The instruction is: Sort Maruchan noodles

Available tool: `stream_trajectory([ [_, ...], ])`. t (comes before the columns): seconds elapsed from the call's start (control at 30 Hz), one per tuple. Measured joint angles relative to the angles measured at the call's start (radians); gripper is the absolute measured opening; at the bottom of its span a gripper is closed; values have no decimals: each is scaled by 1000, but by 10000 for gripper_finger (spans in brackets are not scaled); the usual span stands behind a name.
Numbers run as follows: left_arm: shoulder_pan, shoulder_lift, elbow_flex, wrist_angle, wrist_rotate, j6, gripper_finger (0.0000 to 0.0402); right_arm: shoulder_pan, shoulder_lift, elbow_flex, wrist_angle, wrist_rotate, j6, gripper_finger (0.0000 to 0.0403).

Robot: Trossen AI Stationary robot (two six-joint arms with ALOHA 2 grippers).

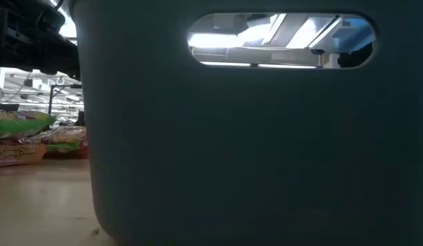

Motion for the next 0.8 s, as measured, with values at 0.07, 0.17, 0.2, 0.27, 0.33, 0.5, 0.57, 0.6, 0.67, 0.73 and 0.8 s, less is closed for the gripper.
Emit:
stream_trajectory([
  [0.07, 0, 0, 0, 0, 0, 0, 0, 0, 0, 0, 0, 0, 0, 1],
  [0.17, 0, 0, 0, 0, 0, 0, 0, 0, 0, 0, 0, 0, 0, 1],
  [0.2, 0, 0, 0, 0, 0, 0, 0, 0, 0, 0, 0, 0, 0, 1],
  [0.27, 0, 0, 0, 0, 0, 0, 0, 0, 0, 0, 0, 0, 0, 1],
  [0.33, 0, 0, 0, 0, 0, 0, 0, 0, 0, 0, 0, 0, 0, 1],
  [0.5, 0, 0, 0, 0, 0, 0, 0, 0, 0, 0, 0, 0, 0, 1],
  [0.57, -1, 0, -1, 20, -34, -20, 0, 0, 0, 0, 0, 0, 0, 1],
  [0.6, 0, 1, -1, 44, -61, -23, 0, 0, 0, 0, 0, 0, 0, 1],
  [0.67, 0, 0, -1, 75, -96, -24, 0, 0, 0, 0, 0, 0, 0, 1],
  [0.73, 0, 0, -1, 91, -101, -27, 0, 0, 0, 0, 0, 0, 0, 1],
  [0.8, 0, 0, -1, 109, -97, -26, 0, 0, 0, 0, 0, 1, -10, 1],
])
